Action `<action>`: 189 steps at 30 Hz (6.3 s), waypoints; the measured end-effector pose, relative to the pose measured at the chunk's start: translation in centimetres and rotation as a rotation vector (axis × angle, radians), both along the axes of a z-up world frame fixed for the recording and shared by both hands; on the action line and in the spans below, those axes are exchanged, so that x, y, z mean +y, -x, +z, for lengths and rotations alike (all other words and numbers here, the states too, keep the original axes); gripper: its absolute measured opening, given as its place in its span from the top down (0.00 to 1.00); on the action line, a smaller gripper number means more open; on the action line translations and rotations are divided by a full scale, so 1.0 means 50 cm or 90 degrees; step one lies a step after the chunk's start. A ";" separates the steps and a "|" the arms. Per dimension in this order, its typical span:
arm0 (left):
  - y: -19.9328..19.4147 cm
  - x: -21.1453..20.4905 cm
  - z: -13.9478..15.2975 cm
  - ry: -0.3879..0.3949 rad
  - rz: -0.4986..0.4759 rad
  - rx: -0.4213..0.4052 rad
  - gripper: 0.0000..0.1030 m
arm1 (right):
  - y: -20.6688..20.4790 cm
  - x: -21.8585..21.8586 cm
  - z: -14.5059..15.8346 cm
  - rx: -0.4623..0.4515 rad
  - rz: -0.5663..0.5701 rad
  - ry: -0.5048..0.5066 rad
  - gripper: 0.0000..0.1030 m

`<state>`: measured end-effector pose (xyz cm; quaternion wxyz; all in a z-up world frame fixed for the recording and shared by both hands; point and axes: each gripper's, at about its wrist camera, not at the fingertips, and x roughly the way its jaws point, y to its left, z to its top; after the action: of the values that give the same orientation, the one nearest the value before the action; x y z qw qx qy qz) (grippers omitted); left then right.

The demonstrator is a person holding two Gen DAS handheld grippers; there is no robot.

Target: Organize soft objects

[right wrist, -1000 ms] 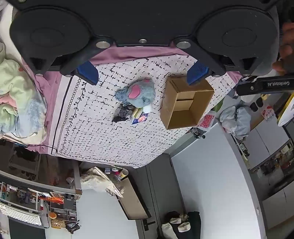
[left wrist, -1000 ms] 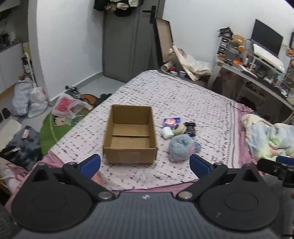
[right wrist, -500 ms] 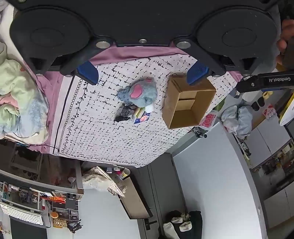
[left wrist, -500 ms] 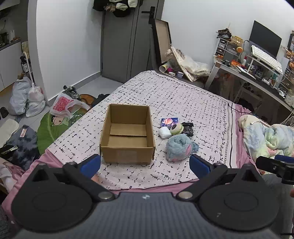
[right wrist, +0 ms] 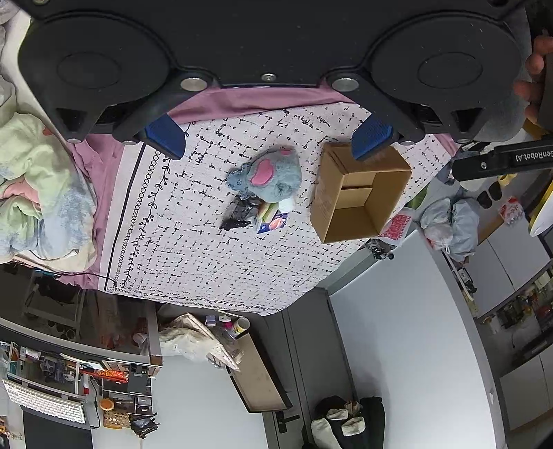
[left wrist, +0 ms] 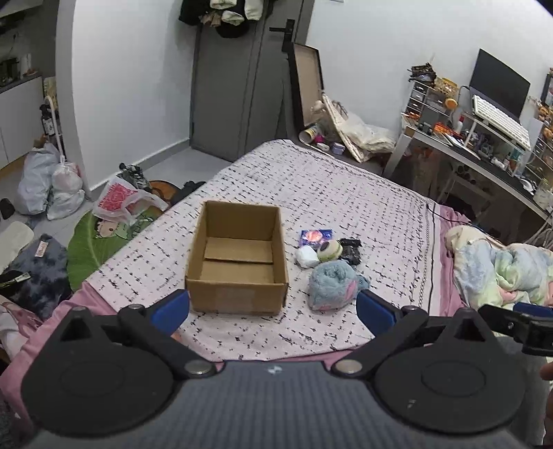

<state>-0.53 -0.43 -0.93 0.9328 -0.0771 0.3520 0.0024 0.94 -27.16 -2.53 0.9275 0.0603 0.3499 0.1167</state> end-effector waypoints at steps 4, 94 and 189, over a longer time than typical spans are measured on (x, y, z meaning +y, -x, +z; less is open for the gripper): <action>0.003 0.002 0.007 0.000 0.001 -0.007 0.01 | 0.002 0.000 0.002 -0.005 0.002 0.000 0.00; -0.202 -0.110 -0.098 0.036 0.008 0.065 0.10 | -0.205 -0.127 -0.156 0.092 -0.069 -0.201 0.01; -0.394 -0.158 -0.305 0.174 -0.085 0.098 0.73 | -0.361 -0.033 -0.321 0.152 -0.165 -0.372 0.86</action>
<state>19.15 -8.32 -16.16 0.8820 -0.1789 0.4241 -0.1016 18.98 -28.83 -18.56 0.8307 0.3806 0.3974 0.0851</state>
